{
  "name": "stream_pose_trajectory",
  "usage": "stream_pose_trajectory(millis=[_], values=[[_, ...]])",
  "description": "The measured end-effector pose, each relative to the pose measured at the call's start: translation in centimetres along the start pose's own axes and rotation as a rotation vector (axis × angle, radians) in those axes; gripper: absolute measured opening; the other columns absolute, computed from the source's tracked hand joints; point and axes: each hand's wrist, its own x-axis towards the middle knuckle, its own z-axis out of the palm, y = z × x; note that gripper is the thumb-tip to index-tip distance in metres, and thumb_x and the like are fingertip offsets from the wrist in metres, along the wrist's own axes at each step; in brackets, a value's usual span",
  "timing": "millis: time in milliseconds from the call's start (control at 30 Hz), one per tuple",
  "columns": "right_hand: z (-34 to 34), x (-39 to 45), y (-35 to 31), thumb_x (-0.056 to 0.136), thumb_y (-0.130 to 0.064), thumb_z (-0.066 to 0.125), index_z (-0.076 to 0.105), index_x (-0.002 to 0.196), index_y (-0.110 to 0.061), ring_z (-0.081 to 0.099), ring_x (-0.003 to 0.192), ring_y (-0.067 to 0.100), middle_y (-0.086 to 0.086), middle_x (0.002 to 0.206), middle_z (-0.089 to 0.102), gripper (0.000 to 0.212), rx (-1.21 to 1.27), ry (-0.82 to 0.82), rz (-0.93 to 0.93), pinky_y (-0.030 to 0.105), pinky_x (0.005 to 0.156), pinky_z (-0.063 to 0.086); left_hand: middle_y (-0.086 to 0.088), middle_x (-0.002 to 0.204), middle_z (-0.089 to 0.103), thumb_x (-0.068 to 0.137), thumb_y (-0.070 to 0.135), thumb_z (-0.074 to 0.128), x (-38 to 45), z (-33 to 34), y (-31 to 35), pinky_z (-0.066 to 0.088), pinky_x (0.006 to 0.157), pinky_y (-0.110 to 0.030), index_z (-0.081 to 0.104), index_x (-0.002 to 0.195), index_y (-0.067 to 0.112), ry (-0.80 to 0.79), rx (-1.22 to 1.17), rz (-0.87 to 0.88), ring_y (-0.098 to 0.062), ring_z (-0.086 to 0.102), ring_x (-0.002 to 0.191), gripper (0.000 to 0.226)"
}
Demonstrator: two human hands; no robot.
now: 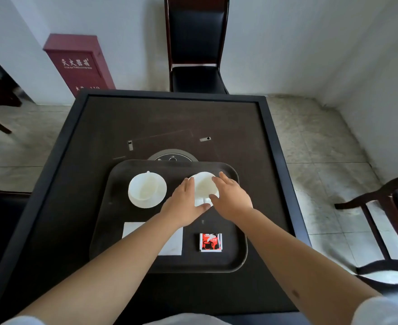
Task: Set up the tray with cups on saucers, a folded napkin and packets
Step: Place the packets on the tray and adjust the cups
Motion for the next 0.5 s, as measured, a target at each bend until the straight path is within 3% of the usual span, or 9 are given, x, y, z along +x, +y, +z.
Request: stream_pose_trajectory(millis=[100, 267, 400, 500], values=[[-0.5, 2.8, 0.3, 0.096, -0.026, 0.051, 0.035, 0.145, -0.025, 0.028, 0.142, 0.023, -0.003, 0.162, 0.019, 0.051, -0.023, -0.027, -0.056, 0.043, 0.087, 0.048, -0.004, 0.157, 0.024, 0.080, 0.066, 0.060, 1.3, 0.5, 0.5, 0.048, 0.093, -0.040, 0.011, 0.149, 0.020, 0.034, 0.066, -0.010, -0.026, 0.040, 0.134, 0.096], [0.1, 6.6, -0.7, 0.094, -0.006, 0.051, 0.025, 0.151, -0.030, 0.028, 0.142, 0.024, -0.005, 0.162, 0.016, 0.068, -0.158, -0.182, -0.160, 0.038, 0.087, 0.050, -0.003, 0.150, 0.036, 0.075, 0.064, 0.068, 2.7, 1.0, 0.0, 0.050, 0.090, -0.041, 0.017, 0.147, 0.018, 0.025, 0.218, -0.042, -0.025, 0.048, 0.126, 0.099], [0.0, 7.7, -0.7, 0.092, -0.007, 0.050, 0.033, 0.147, -0.033, 0.047, 0.128, 0.028, -0.005, 0.151, 0.039, 0.063, -0.202, -0.253, -0.181, 0.038, 0.086, 0.049, -0.006, 0.137, 0.049, 0.084, 0.046, 0.067, 3.4, 0.5, -0.8, 0.052, 0.083, -0.042, 0.024, 0.142, 0.021, 0.033, 0.216, -0.007, -0.028, 0.057, 0.113, 0.076], [-0.4, 7.8, -0.4, 0.095, -0.018, 0.049, 0.040, 0.144, -0.029, 0.053, 0.120, 0.028, 0.000, 0.139, 0.052, 0.051, -0.169, -0.257, -0.128, 0.039, 0.089, 0.048, -0.002, 0.133, 0.054, 0.081, 0.055, 0.063, 3.8, 0.0, -0.9, 0.053, 0.084, -0.047, 0.019, 0.144, 0.029, -0.051, 0.119, 0.000, -0.029, 0.058, 0.111, 0.081]])
